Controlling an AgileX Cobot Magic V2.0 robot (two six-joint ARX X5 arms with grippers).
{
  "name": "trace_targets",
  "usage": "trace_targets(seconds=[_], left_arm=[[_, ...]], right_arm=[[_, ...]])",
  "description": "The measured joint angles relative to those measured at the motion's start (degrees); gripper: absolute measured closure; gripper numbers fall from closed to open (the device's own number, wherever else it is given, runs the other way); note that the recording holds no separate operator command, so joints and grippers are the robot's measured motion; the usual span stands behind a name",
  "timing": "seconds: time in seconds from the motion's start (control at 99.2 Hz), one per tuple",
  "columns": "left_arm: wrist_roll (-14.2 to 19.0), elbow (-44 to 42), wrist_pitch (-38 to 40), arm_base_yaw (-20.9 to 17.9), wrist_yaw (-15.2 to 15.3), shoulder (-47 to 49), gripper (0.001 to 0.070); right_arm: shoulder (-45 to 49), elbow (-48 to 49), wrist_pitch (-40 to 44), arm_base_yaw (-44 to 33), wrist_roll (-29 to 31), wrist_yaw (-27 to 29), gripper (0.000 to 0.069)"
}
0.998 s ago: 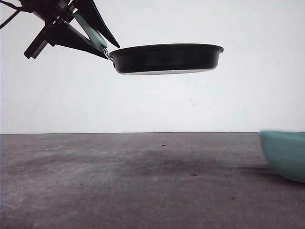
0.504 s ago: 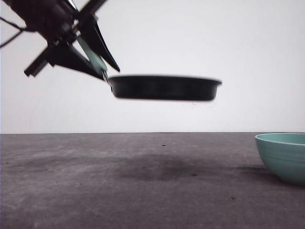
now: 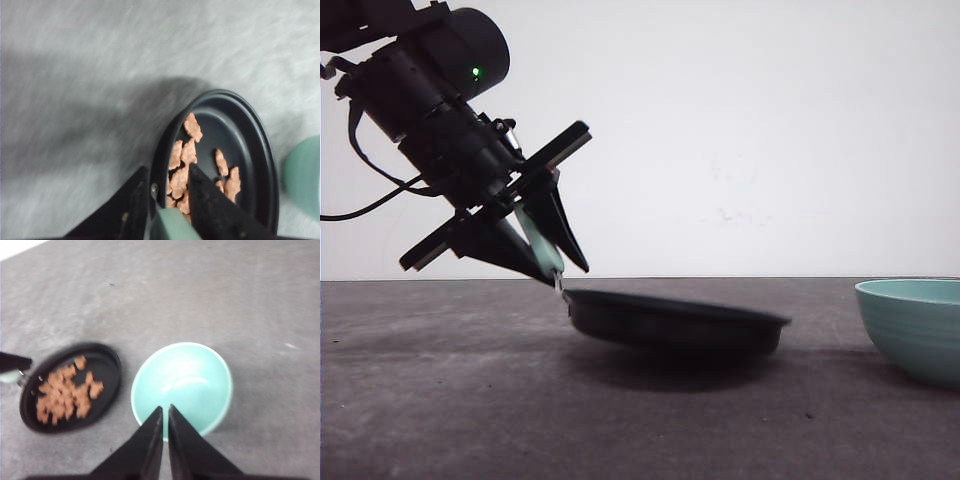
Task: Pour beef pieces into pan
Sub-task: 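Lower the pan onto the table with the left gripper and release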
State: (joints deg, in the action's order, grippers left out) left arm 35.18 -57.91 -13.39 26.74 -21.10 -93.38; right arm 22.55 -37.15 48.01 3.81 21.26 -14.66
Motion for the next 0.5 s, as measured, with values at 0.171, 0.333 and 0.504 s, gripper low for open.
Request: trace_targets(seconds=[0.171,0.333,0.504], left_arm=[[0.00,0.00,0.55,0.00,1.09,0.00,0.0597],[0.00,0.00,0.20,0.02,1.20,0.00,0.0596],[1.03,0.00,-0.52,0.02,0.42,0.00,0.0537]], right_arm=[[-0.07,0.00,-0.02,0.00,-0.02,0.96,0.0675],[-0.02,0.00,-2.01,0.00,-0.02,1.16,0.0675],[-0.02,0.00,-2.62,0.00,-0.02,1.16,0.0675]])
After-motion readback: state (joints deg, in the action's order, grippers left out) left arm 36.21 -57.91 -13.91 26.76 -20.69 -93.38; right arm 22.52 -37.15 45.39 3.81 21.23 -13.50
